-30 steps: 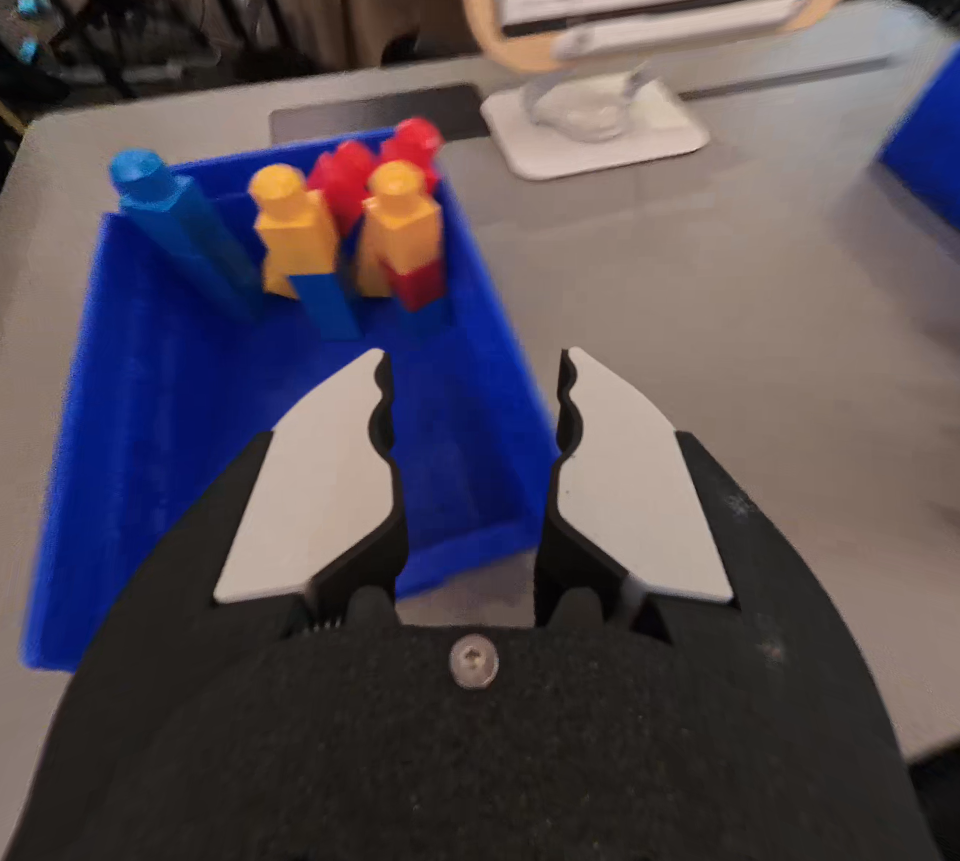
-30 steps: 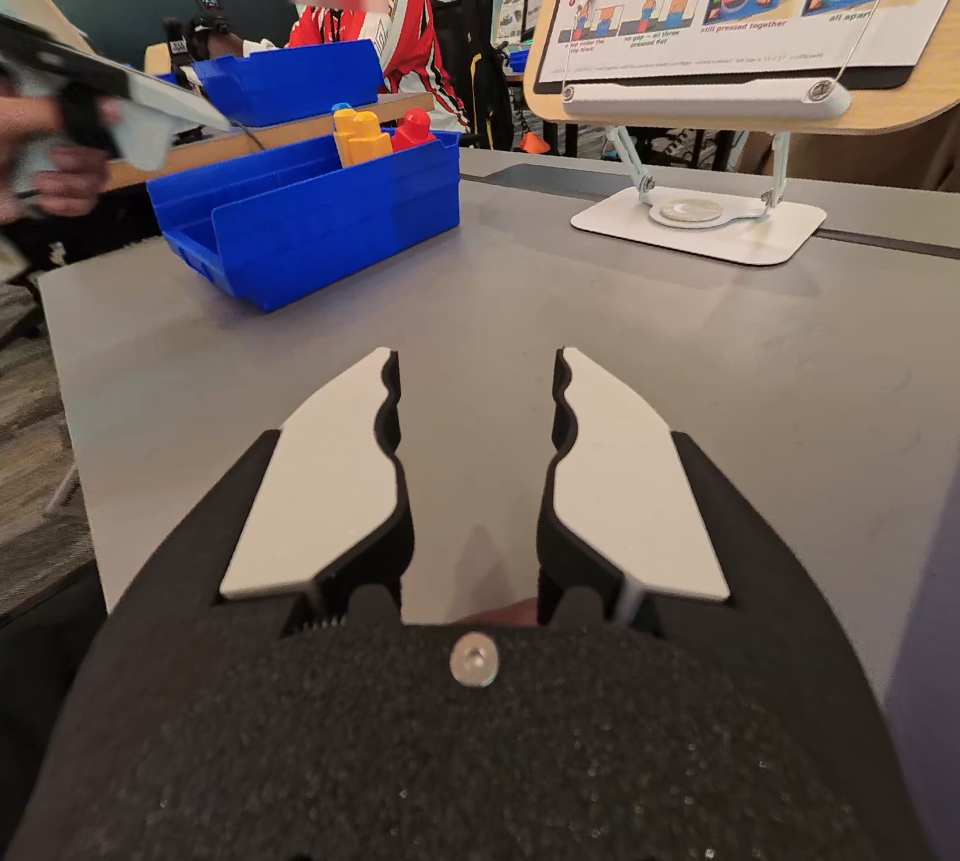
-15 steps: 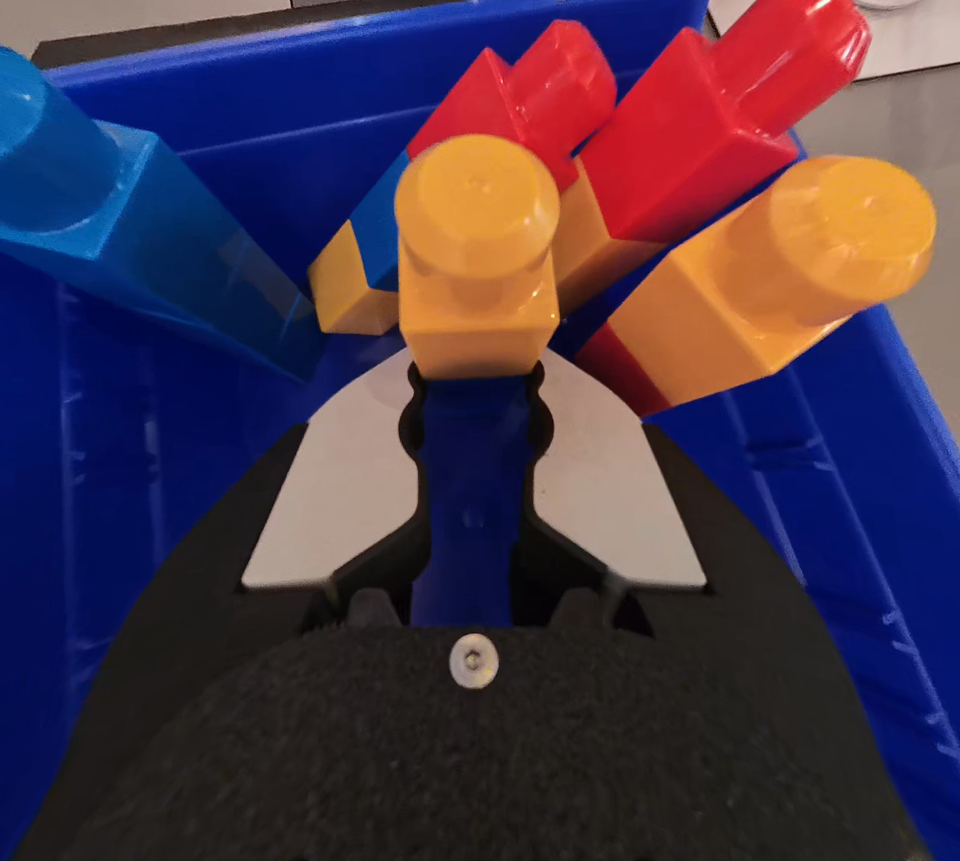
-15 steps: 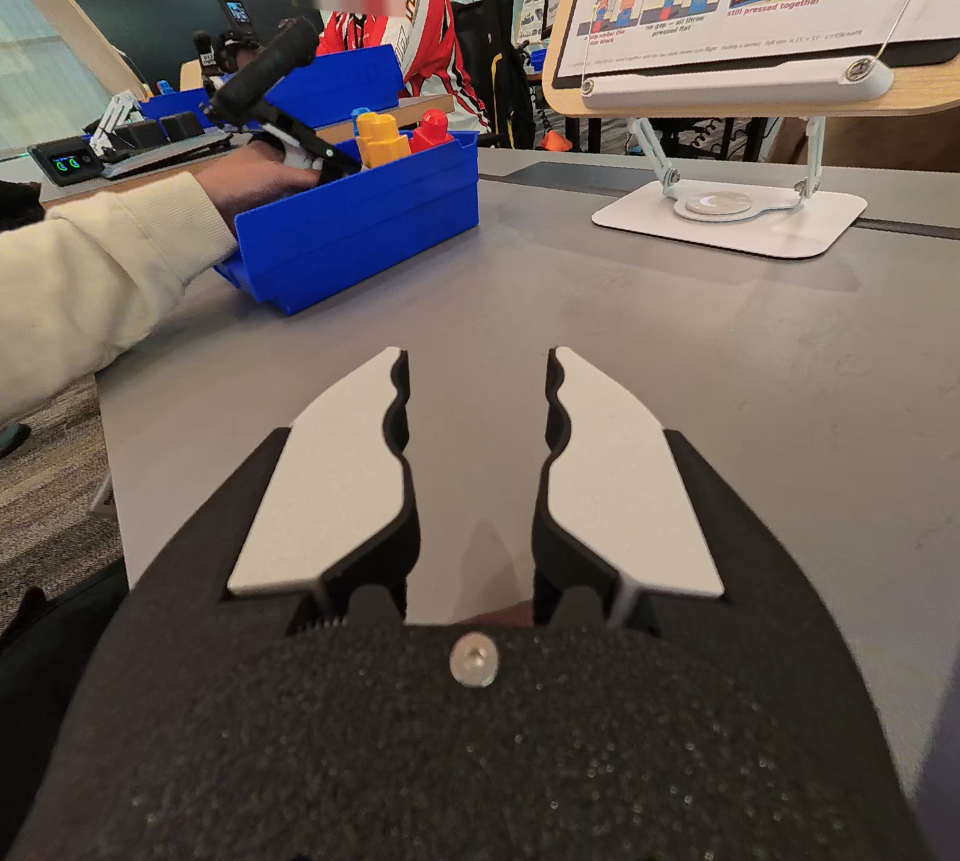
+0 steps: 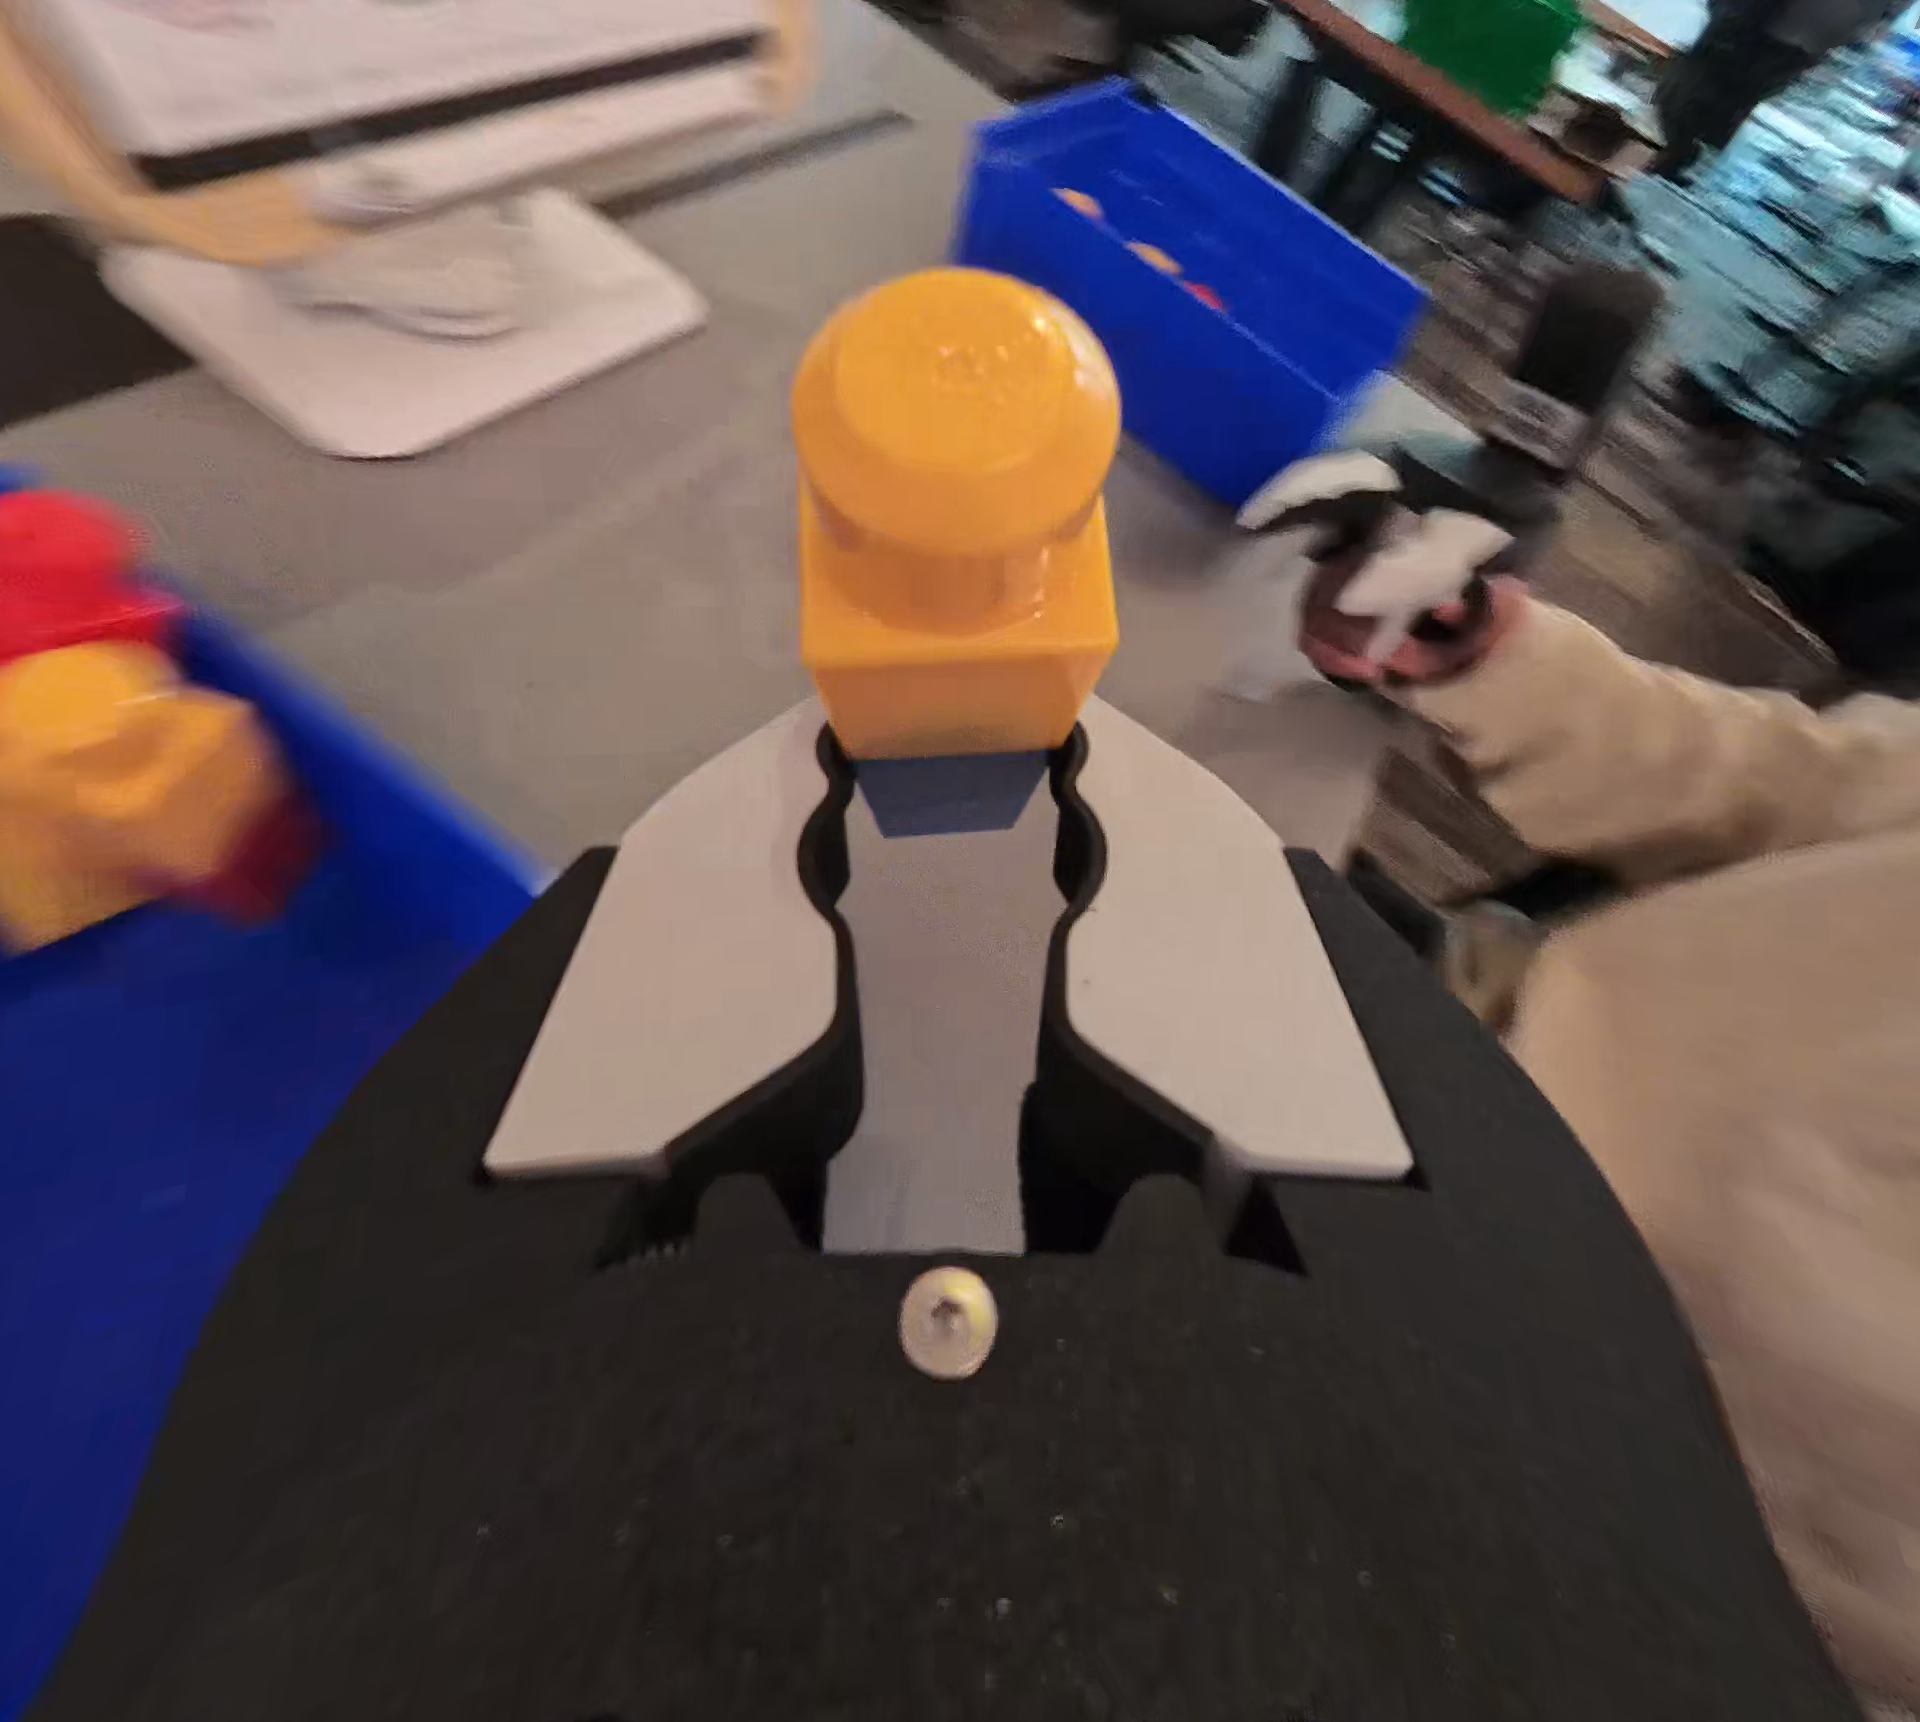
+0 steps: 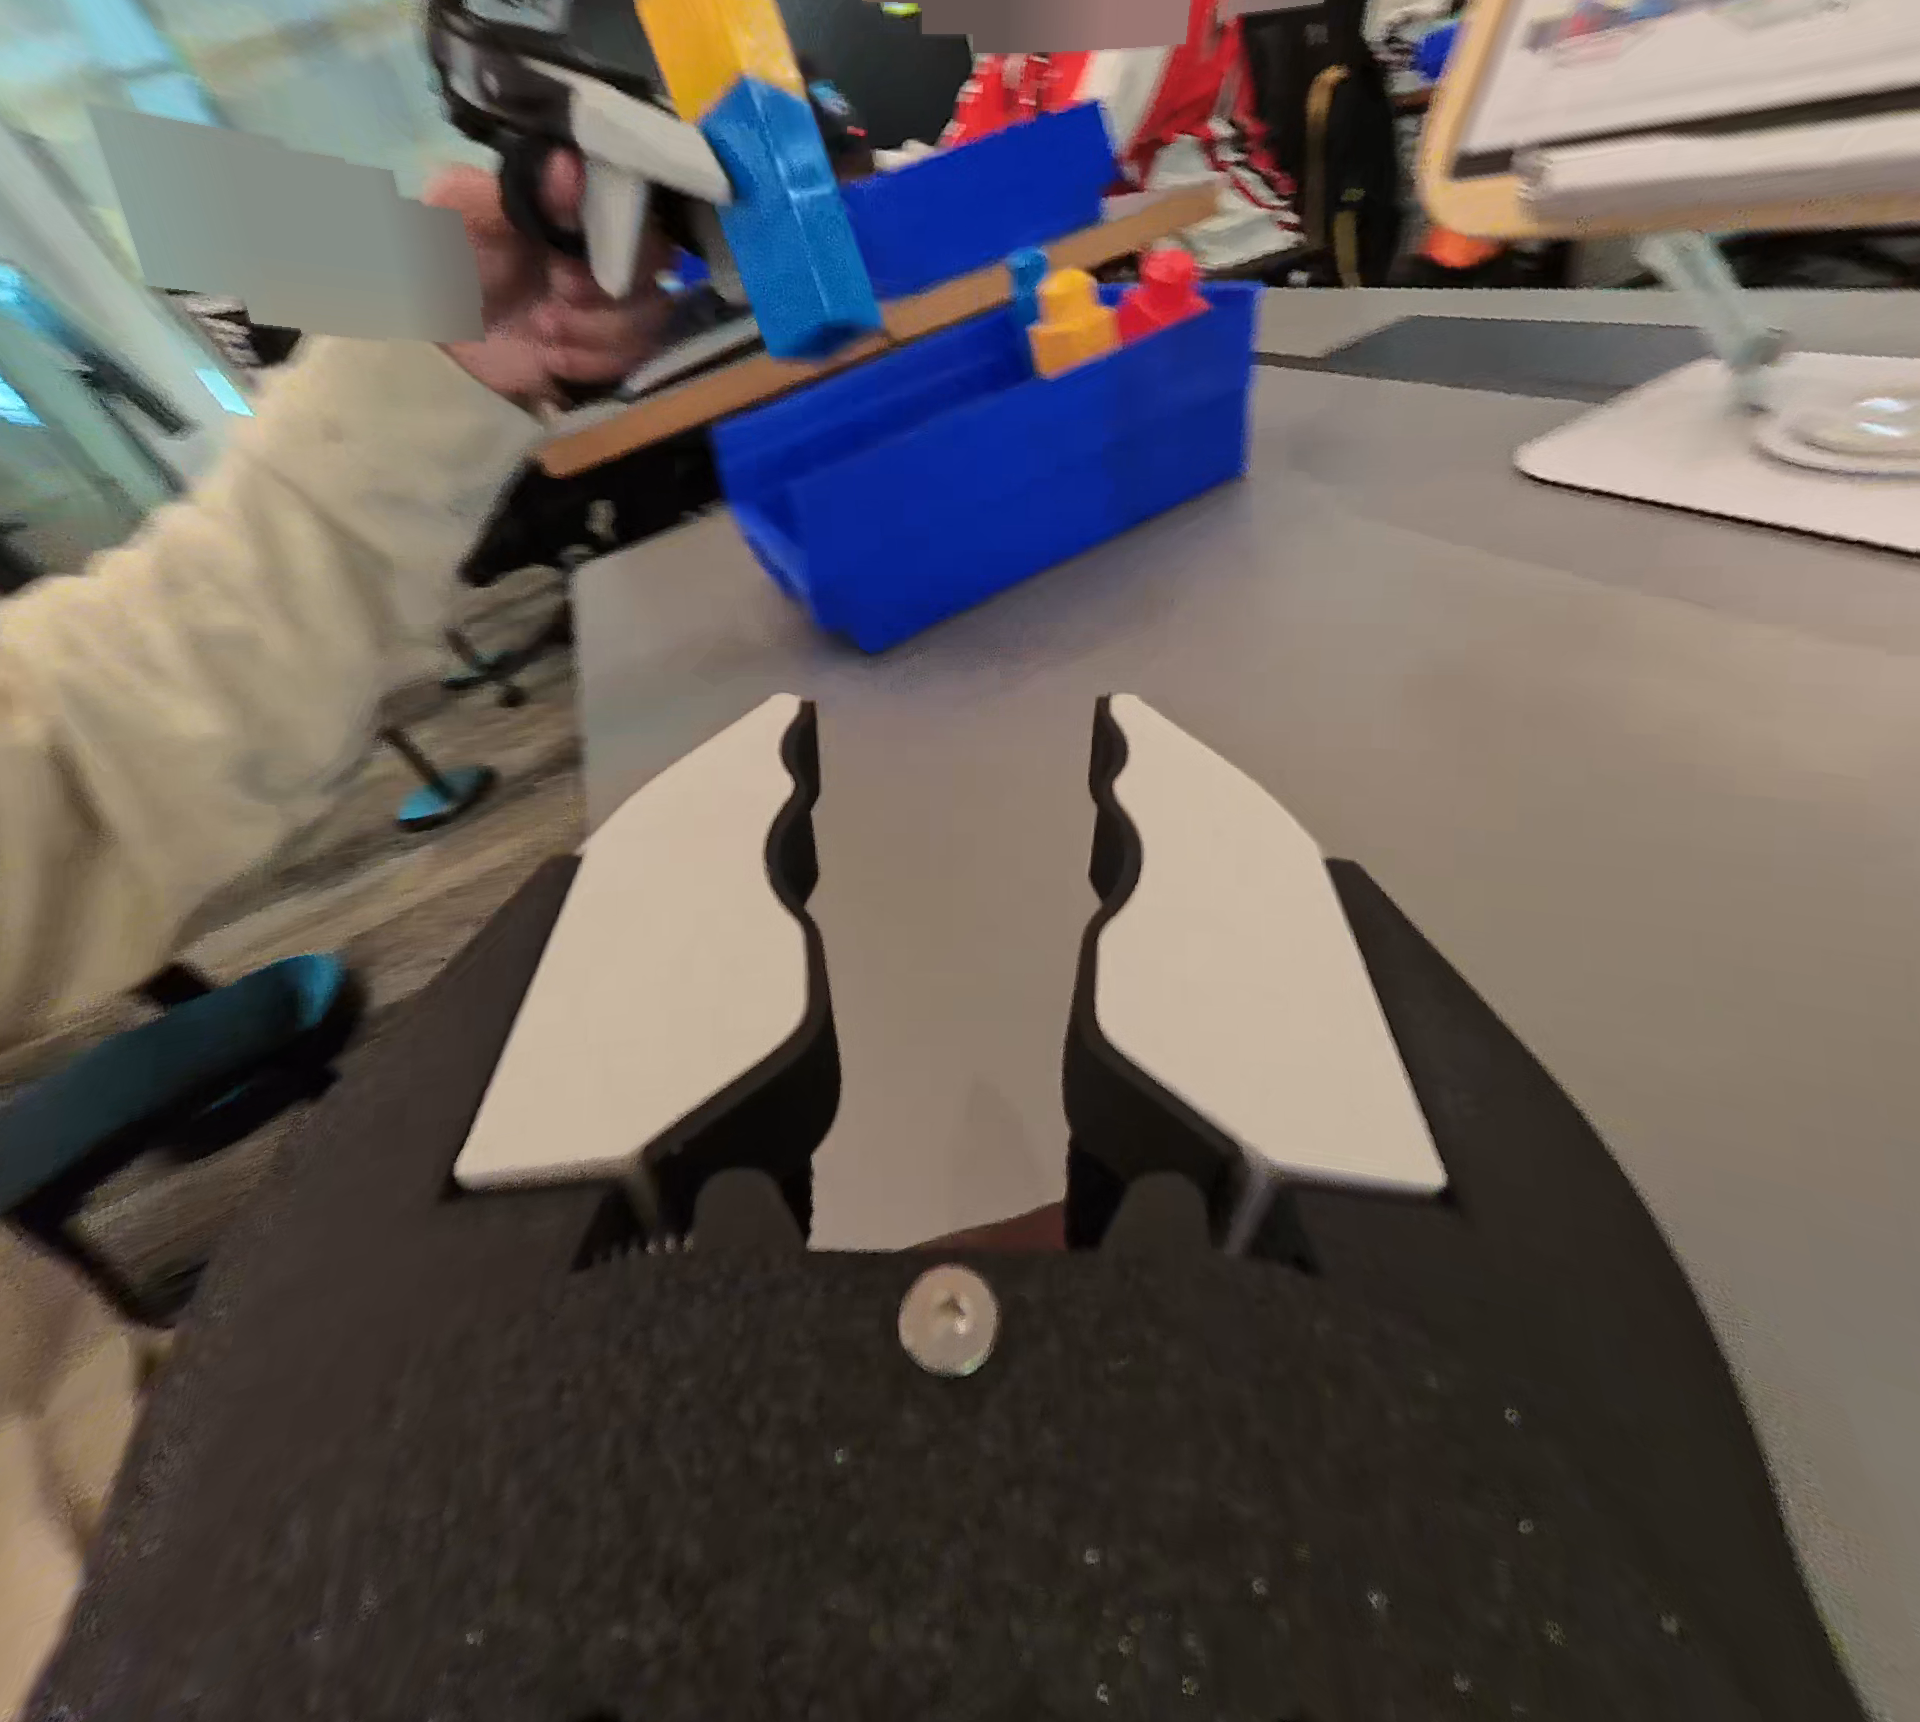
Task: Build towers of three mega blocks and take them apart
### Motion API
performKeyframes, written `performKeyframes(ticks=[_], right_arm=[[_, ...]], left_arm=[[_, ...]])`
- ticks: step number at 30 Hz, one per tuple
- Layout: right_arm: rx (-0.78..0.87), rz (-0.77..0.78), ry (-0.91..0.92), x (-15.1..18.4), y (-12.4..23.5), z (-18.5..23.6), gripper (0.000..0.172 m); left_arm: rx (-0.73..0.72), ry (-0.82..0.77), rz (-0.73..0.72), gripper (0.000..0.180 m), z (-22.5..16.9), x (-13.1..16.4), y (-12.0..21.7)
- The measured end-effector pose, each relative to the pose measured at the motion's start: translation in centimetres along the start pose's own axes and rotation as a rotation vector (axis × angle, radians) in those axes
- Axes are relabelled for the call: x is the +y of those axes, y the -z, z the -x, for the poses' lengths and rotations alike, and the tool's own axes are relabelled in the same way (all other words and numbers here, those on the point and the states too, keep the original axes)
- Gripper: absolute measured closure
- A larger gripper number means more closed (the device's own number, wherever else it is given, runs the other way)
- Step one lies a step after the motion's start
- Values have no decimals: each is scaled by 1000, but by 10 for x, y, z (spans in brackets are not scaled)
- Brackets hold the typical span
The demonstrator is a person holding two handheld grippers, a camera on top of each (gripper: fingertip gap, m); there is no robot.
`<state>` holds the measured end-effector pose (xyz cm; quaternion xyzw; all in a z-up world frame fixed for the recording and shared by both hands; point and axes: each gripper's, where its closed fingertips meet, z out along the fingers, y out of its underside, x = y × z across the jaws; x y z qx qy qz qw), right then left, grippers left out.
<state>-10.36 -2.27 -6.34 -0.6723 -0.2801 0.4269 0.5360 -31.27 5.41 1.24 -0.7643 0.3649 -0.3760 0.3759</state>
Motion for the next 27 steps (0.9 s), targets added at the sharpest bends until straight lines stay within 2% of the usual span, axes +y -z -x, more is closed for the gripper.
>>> performKeyframes(ticks=[4,6,9,14,15,17,18,27], right_arm=[[-172,11,-2,-32,-1,39,113],[-234,5,7,-42,-1,56,112],[-234,11,36,-38,-5,63,111],[-284,75,-30,-17,-12,66,104],[-297,70,-46,-16,-13,66,105],[-345,62,-66,-14,-12,68,128],[-377,64,-78,-12,-11,70,135],[-436,19,-115,-9,-7,64,136]], left_arm=[[240,-92,171,144,-89,32,-52],[316,-122,236,144,-121,49,-78],[376,-180,322,144,-152,71,-108],[424,-215,387,144,-176,86,-136],[429,-217,396,144,-178,88,-139],[442,-216,412,144,-180,92,-145],[445,-216,421,144,-181,95,-147],[460,-212,385,144,-183,99,-163]])
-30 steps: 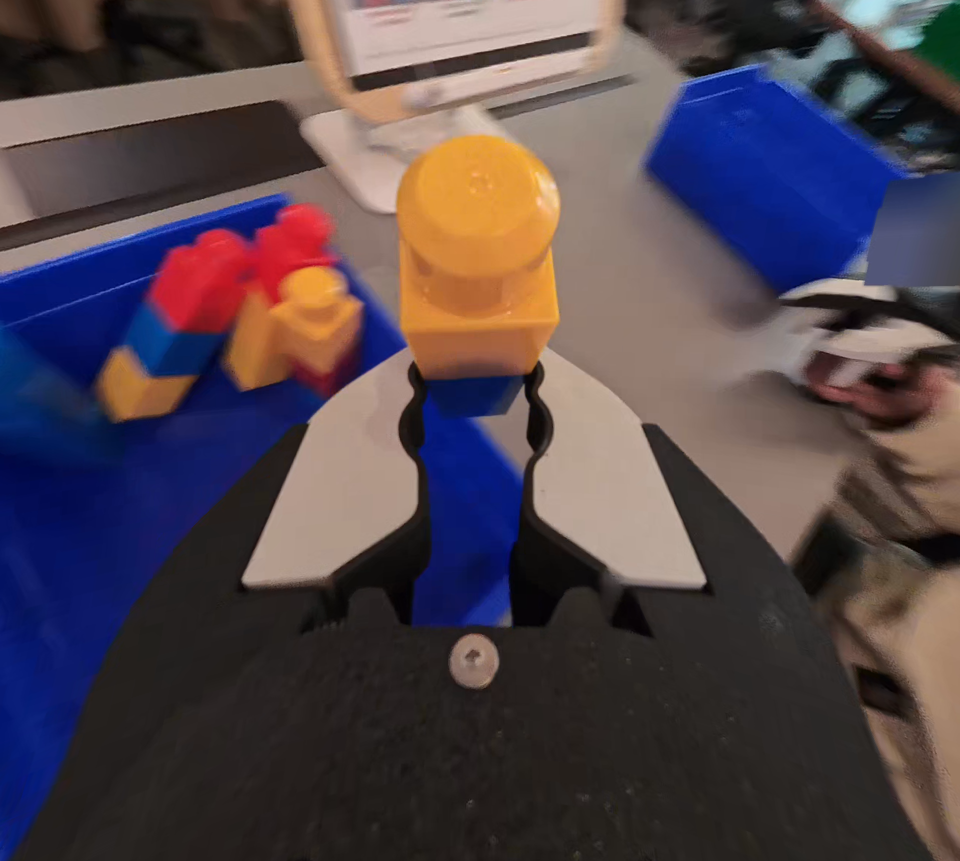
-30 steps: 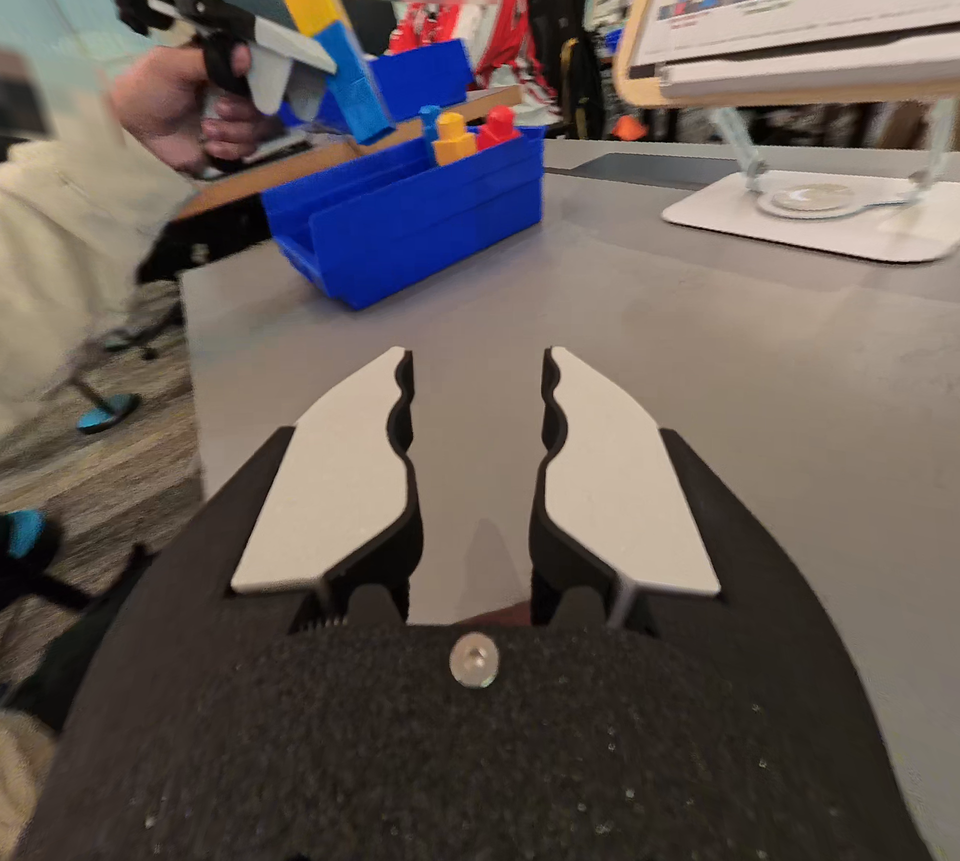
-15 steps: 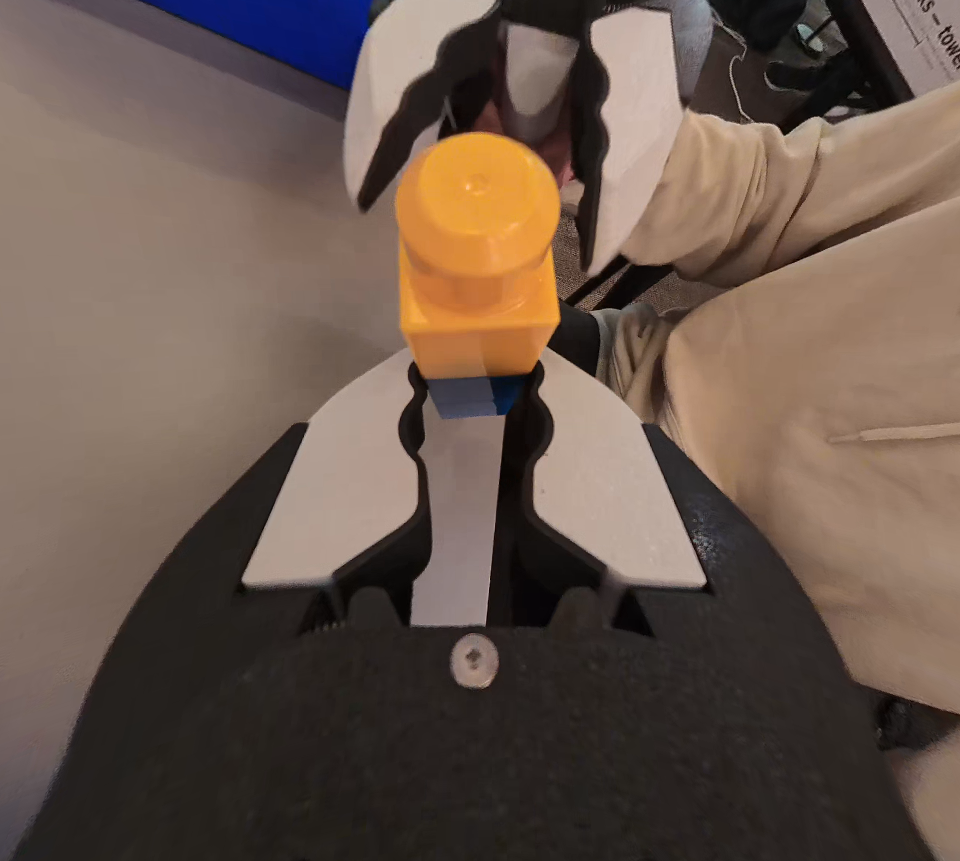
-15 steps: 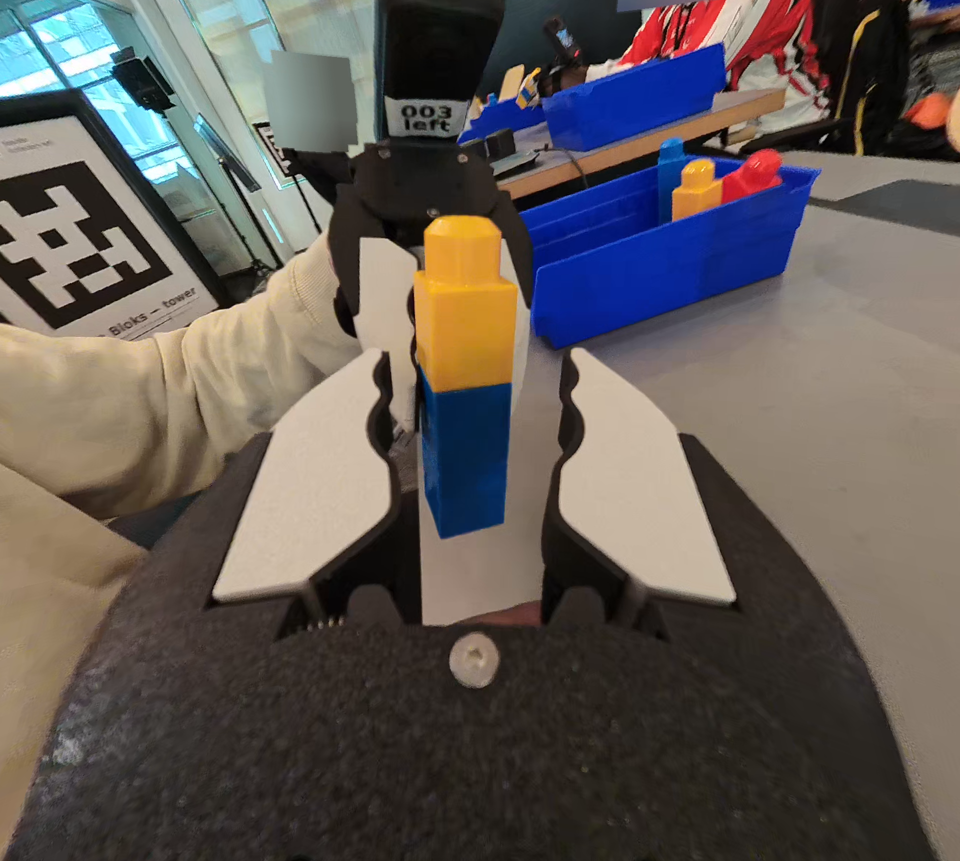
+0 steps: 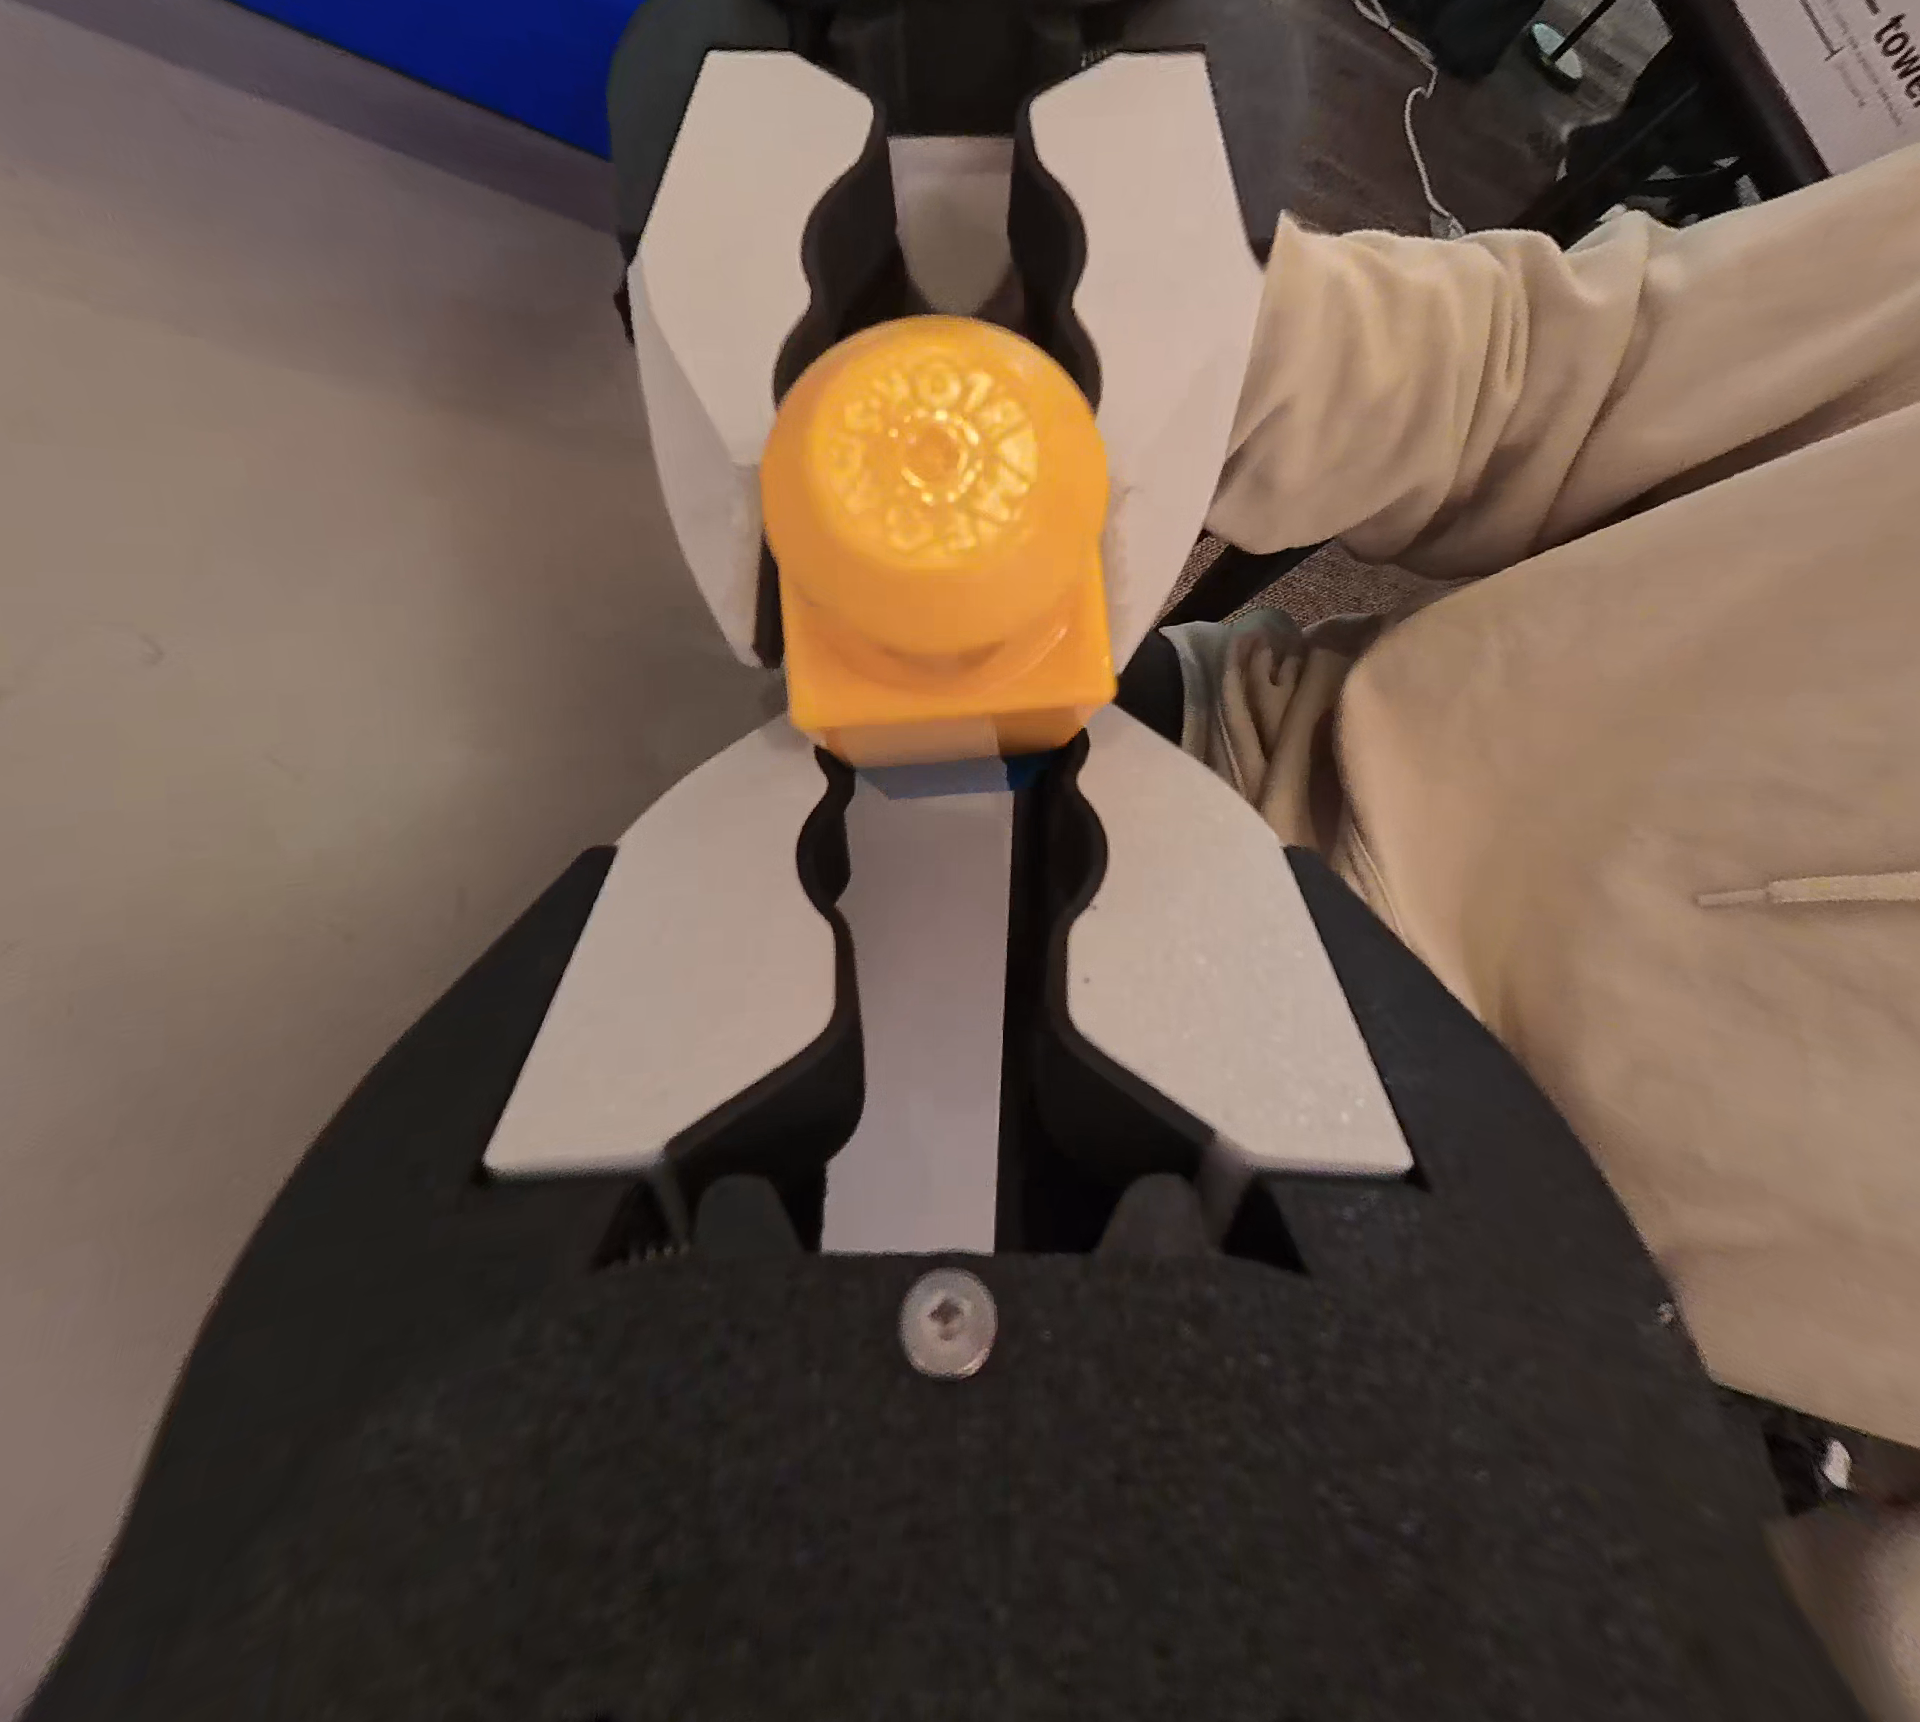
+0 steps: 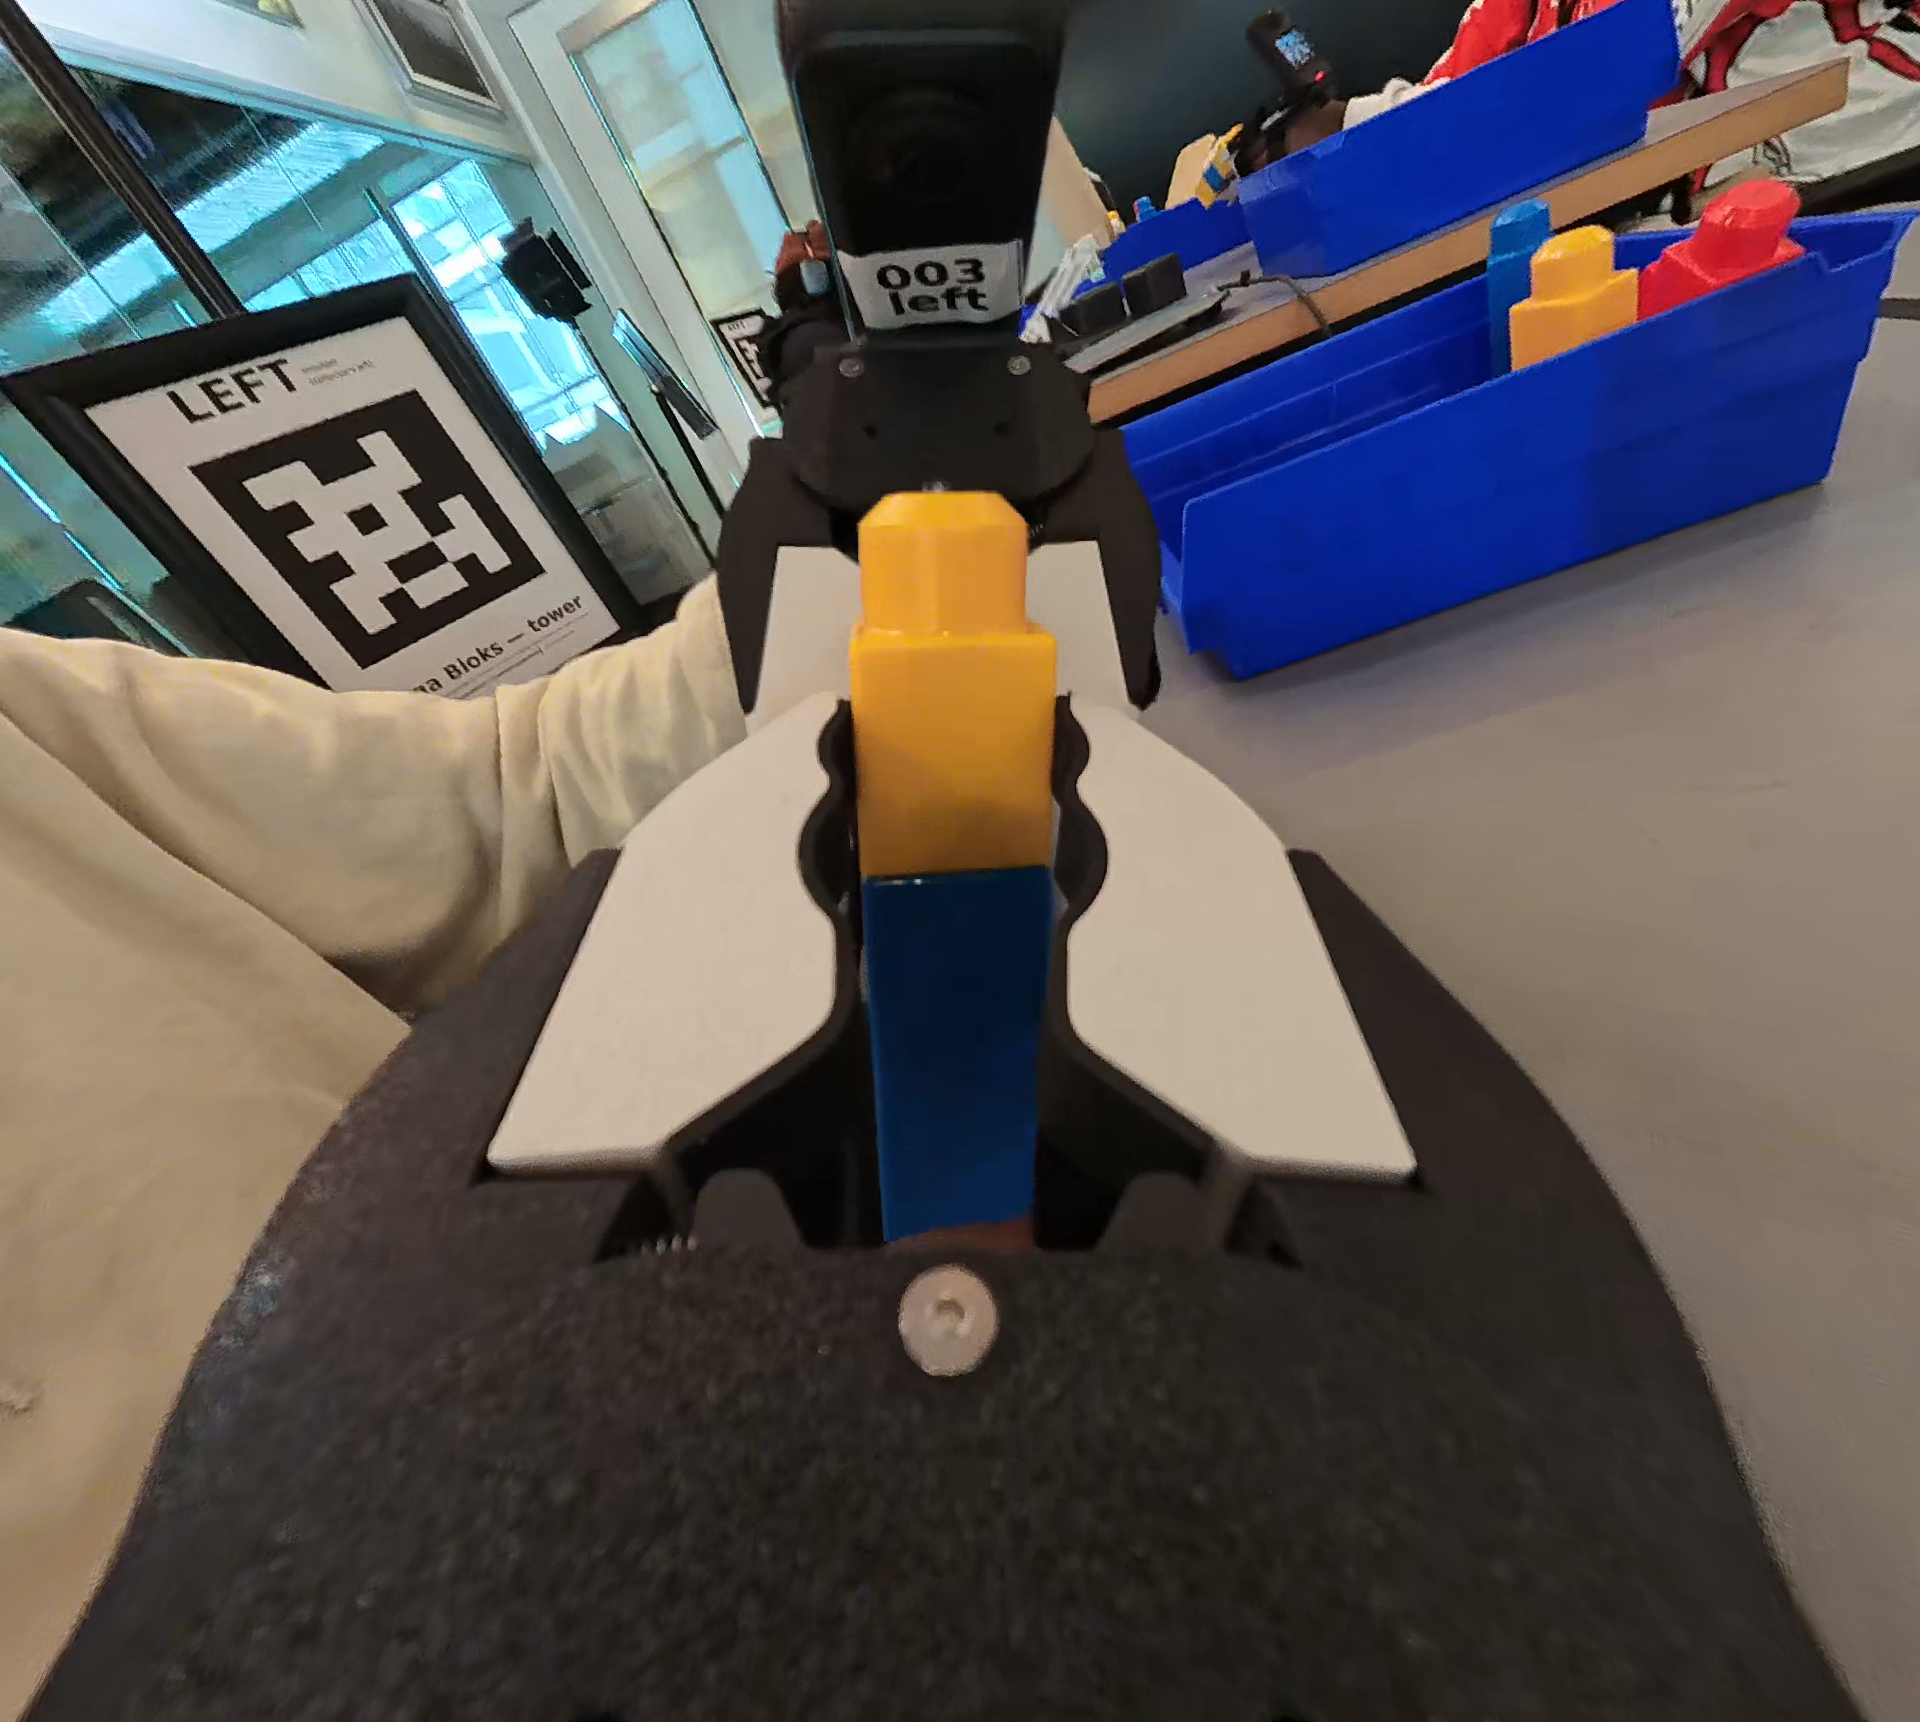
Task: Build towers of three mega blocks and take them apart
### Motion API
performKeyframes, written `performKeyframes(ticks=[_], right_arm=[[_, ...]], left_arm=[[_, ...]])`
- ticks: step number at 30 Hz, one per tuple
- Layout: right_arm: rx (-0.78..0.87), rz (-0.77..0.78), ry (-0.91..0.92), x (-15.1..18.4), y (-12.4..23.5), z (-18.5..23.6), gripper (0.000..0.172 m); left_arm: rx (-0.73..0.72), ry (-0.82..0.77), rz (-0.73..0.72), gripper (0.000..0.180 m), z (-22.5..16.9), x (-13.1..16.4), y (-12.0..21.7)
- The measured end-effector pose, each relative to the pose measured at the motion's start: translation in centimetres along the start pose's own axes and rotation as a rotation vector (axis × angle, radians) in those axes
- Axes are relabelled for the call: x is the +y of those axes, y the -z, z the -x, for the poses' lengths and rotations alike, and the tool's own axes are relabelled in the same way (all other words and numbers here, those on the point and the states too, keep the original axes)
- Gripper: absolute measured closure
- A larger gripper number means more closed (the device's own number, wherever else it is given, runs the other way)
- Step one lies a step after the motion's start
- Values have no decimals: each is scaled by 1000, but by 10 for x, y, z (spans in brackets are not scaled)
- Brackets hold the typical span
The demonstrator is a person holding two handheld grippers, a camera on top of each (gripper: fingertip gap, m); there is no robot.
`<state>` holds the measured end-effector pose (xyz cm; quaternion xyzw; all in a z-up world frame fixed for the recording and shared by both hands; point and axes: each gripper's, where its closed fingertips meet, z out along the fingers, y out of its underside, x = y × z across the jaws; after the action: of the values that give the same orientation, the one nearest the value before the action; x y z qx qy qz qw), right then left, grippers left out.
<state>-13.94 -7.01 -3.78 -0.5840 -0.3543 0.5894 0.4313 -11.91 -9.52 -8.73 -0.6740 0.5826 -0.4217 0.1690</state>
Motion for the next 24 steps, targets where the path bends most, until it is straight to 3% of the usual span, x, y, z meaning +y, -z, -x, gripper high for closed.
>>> performKeyframes(ticks=[2,6,12,14,17,21,24], right_arm=[[-29,-42,-17,-6,0,3,136],[-65,-222,-45,-46,18,7,136],[98,-203,29,-62,46,-3,136],[314,-132,86,-62,64,-24,136],[643,49,176,-71,123,-45,136],[1052,391,196,-77,232,-71,136],[1134,720,33,-44,285,-110,136]], left_arm=[[-1,-19,-3,144,-2,-1,1],[-37,-92,185,144,-6,32,-27],[-115,-68,-7,144,2,7,-1],[-249,-28,-83,144,23,1,14],[-561,93,-272,144,71,-4,50],[-583,174,-300,144,81,10,59],[-491,216,-333,144,74,7,58]])
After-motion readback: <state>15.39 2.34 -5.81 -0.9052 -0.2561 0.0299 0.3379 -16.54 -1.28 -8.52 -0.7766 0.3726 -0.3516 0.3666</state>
